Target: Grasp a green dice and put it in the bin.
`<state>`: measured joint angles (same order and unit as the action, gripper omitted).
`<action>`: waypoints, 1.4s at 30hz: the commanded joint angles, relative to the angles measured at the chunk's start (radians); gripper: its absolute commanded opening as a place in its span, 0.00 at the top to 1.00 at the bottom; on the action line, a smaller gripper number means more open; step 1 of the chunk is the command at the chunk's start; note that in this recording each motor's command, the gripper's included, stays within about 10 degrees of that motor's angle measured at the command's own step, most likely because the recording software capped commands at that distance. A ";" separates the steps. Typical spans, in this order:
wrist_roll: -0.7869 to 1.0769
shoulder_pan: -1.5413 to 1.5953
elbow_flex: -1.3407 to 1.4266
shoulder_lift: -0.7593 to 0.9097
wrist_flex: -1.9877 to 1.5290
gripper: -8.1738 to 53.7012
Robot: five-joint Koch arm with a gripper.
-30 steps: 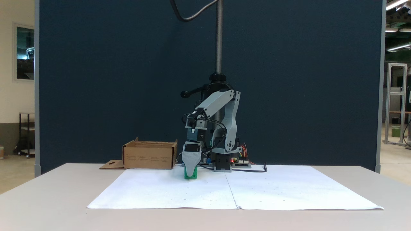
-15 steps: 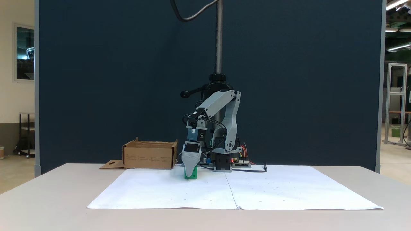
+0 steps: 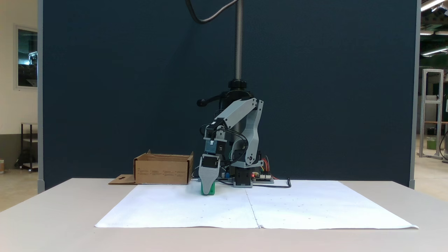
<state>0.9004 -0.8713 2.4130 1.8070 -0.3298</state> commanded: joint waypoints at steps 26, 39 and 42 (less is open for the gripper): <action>-0.819 0.046 -0.324 0.172 0.158 0.68; -1.019 -0.416 -0.767 0.044 0.006 0.68; -1.019 -0.532 -0.799 0.029 0.002 0.68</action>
<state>-0.0644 -1.3530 1.6751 1.8224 -0.3160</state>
